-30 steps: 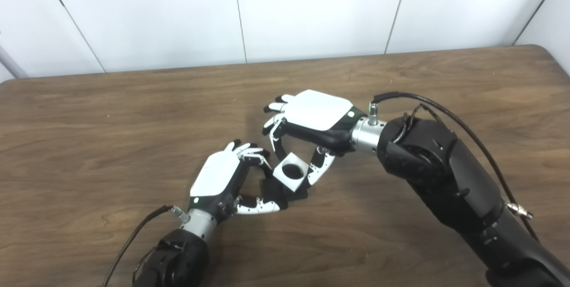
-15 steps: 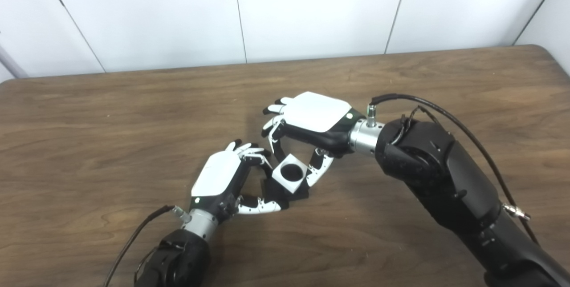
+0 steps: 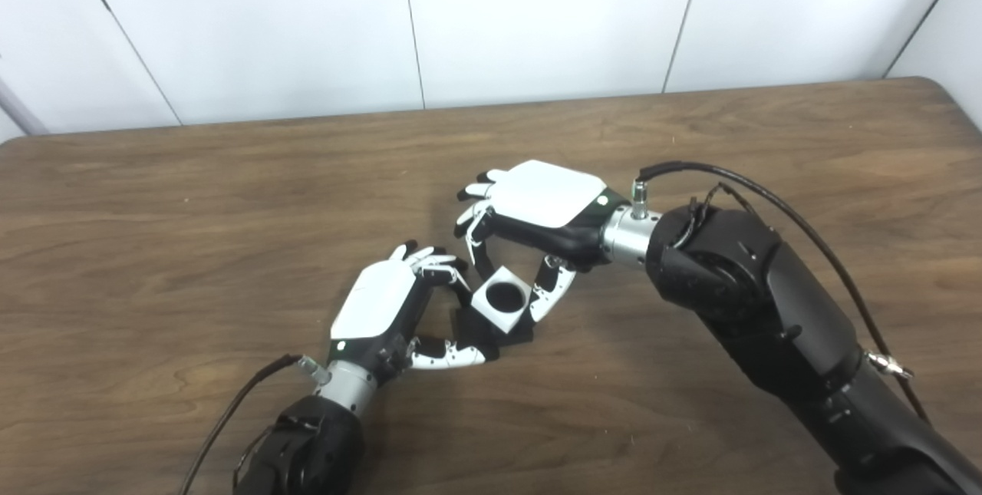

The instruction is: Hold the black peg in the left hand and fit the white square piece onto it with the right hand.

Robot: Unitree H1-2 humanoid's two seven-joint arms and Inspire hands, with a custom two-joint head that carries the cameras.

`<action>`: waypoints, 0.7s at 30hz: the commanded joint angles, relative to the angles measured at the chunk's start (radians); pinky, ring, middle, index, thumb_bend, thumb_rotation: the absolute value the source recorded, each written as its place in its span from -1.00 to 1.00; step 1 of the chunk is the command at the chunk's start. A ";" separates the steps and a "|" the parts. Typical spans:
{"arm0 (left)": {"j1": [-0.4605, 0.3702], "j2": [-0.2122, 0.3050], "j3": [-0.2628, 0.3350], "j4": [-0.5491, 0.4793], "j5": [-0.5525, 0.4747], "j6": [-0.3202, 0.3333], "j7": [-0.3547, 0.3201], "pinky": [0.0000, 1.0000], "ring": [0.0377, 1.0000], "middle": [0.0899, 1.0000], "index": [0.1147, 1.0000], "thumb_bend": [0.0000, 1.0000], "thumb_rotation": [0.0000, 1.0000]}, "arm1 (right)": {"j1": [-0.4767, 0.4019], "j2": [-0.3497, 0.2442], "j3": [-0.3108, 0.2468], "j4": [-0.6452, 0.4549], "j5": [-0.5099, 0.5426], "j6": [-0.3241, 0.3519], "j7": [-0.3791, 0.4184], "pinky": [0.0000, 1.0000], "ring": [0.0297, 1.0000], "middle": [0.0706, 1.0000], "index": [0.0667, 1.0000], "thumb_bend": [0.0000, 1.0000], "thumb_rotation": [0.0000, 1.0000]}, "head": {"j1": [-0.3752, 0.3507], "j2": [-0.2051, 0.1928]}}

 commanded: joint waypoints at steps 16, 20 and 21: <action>0.022 0.004 -0.023 0.029 -0.010 0.009 -0.045 1.00 0.77 0.53 -0.16 0.04 -0.89 | -0.011 -0.006 -0.013 -0.005 -0.005 -0.004 -0.045 0.91 0.88 0.62 0.15 0.85 -0.43 | -0.006 0.001; 0.022 0.003 -0.023 0.029 -0.009 0.009 -0.043 1.00 0.76 0.52 -0.16 0.04 -0.89 | -0.010 -0.005 -0.013 -0.013 -0.007 0.008 -0.037 0.94 0.91 0.67 0.27 1.00 -0.30 | -0.006 0.002; 0.022 0.004 -0.024 0.030 -0.007 0.010 -0.043 1.00 0.76 0.52 -0.16 0.04 -0.89 | -0.010 -0.005 -0.015 -0.014 -0.007 0.011 -0.035 0.94 0.92 0.67 0.28 1.00 -0.29 | -0.008 0.003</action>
